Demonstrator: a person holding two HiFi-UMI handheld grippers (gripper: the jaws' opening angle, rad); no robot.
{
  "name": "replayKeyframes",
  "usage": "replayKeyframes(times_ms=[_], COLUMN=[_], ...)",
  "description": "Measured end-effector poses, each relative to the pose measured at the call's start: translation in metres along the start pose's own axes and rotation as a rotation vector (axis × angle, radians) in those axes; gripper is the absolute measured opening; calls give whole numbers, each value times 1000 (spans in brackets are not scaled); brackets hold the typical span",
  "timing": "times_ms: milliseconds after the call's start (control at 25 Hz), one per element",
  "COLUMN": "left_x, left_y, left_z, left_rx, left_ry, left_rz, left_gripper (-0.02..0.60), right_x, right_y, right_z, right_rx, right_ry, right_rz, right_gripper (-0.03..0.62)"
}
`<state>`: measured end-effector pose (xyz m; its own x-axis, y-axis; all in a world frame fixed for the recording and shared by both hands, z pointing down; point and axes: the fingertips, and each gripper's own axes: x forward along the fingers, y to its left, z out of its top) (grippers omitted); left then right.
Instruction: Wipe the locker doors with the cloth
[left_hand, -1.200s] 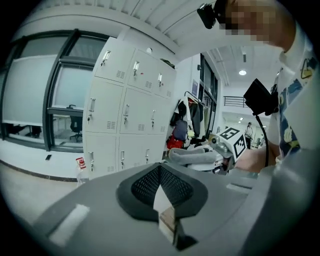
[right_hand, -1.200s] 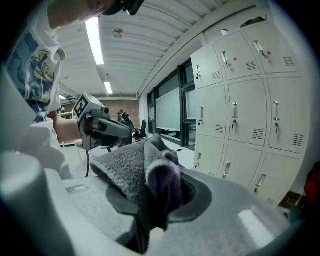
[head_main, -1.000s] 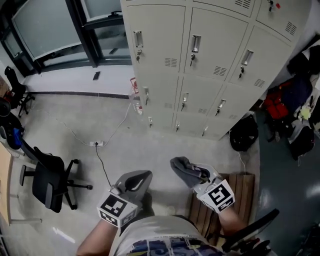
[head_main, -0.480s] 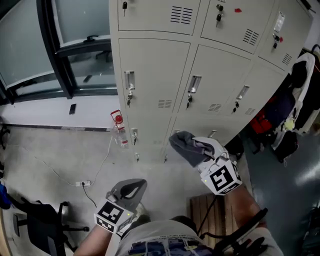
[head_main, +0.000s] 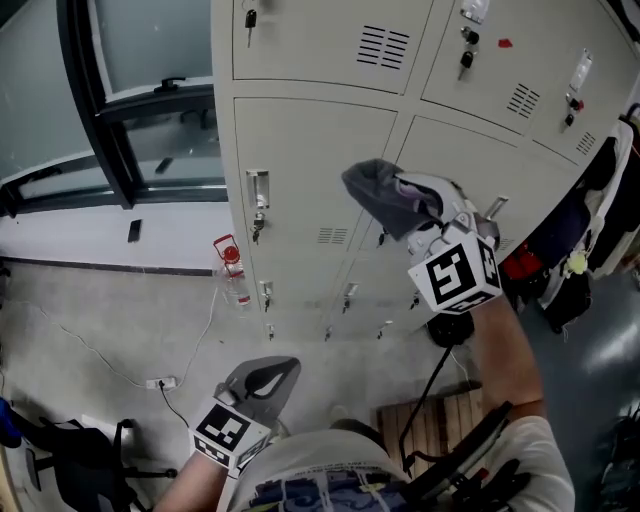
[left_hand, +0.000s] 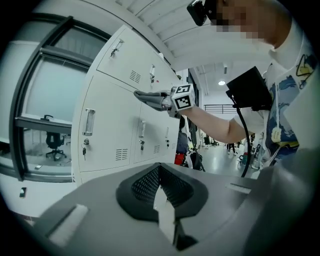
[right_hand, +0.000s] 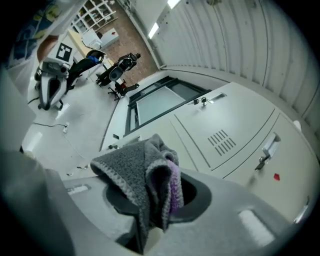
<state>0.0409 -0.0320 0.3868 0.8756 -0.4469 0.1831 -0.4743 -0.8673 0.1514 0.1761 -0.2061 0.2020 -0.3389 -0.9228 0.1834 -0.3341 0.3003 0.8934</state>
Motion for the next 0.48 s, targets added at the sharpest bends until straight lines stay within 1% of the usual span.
replayKeyframes(times_ms=[120, 280, 400, 480], left_x=[11, 22, 31, 36], left_y=[6, 12, 12, 13], left_z=[5, 16, 13, 13], left_rx=[5, -3, -7, -17], left_ry=[-2, -31, -27, -26], left_rz=[21, 64, 82, 91], left_gripper=[3, 3, 3, 2], right_x=[21, 45, 54, 61], right_y=[-39, -62, -70, -71], right_z=[4, 0, -11, -20], right_rx=[-62, -120, -141, -152], right_ry=[-13, -20, -13, 1], right_rz=[-73, -85, -92, -77], right_gripper=[94, 94, 94, 94])
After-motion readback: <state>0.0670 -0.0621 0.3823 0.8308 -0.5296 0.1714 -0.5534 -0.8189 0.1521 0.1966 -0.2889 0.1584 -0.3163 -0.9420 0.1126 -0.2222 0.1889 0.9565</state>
